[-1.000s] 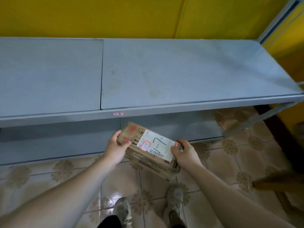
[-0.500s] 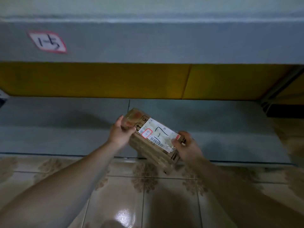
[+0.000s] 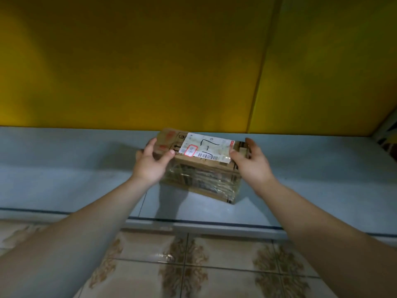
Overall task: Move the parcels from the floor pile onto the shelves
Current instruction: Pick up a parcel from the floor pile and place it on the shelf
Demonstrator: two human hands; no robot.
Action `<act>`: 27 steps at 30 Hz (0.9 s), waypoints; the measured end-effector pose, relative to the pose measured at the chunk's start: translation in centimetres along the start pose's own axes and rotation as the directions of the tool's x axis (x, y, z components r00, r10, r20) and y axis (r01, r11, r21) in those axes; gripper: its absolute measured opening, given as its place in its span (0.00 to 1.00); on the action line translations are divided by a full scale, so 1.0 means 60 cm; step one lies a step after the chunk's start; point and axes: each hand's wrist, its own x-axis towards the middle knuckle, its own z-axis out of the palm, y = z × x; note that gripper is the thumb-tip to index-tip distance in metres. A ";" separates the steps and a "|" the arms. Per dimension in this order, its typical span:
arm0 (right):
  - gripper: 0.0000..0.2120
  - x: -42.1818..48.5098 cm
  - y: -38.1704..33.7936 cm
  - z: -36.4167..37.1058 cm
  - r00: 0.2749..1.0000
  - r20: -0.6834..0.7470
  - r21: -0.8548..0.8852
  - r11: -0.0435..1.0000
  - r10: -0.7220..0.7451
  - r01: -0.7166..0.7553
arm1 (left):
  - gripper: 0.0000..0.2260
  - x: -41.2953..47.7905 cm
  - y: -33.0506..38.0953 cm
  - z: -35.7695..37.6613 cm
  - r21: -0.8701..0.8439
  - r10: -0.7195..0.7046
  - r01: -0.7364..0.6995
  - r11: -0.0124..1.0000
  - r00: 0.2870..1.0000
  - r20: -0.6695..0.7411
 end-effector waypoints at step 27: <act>0.41 -0.003 0.175 0.058 0.948 0.270 -0.848 0.508 0.170 0.150 | 0.34 0.103 0.026 0.039 0.719 0.398 -0.409 0.562 0.896 0.198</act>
